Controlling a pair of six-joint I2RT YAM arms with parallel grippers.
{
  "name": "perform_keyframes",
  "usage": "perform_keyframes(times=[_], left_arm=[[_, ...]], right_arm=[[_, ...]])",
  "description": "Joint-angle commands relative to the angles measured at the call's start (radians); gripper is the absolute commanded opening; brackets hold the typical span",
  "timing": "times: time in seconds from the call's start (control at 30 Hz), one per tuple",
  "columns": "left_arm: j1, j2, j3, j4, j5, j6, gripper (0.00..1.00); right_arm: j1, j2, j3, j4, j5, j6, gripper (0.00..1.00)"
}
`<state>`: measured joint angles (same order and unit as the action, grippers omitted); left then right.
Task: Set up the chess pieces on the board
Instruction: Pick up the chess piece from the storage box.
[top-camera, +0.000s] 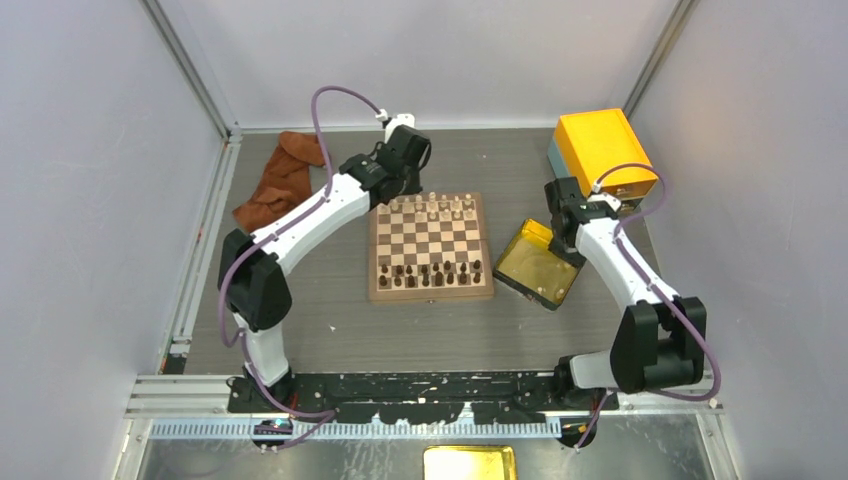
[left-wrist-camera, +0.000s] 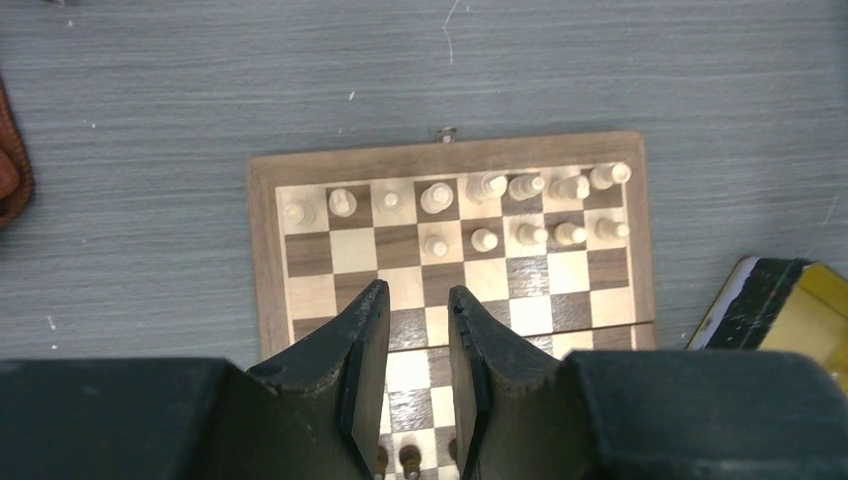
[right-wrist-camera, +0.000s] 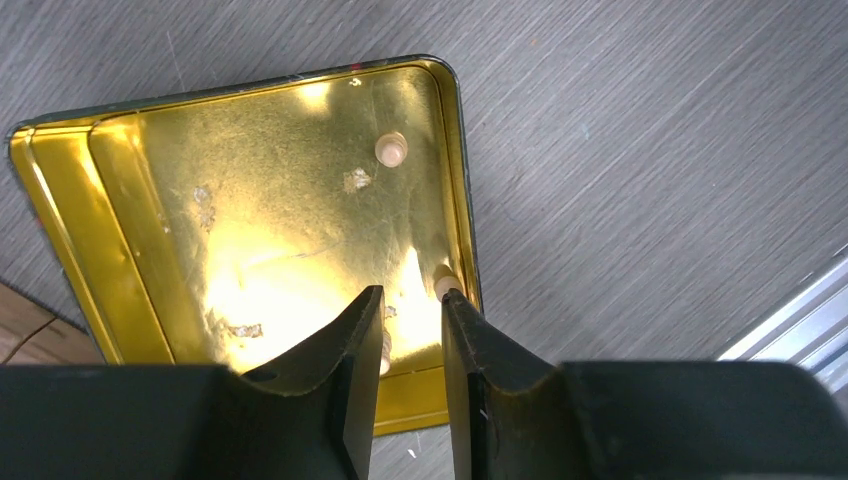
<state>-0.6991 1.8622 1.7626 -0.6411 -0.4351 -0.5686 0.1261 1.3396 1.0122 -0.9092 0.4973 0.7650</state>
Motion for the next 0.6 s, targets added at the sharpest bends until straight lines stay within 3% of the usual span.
perform_keyframes(times=[0.0,0.57], left_arm=[[-0.004,-0.067,-0.037,0.0,-0.009,0.034,0.29],[-0.004,-0.134,-0.094,-0.007,-0.02,0.069,0.28]], right_arm=[[-0.011,0.06,0.051,0.057,-0.004,-0.002,0.34],[-0.063,0.169,0.014,0.138,0.04,0.013,0.33]])
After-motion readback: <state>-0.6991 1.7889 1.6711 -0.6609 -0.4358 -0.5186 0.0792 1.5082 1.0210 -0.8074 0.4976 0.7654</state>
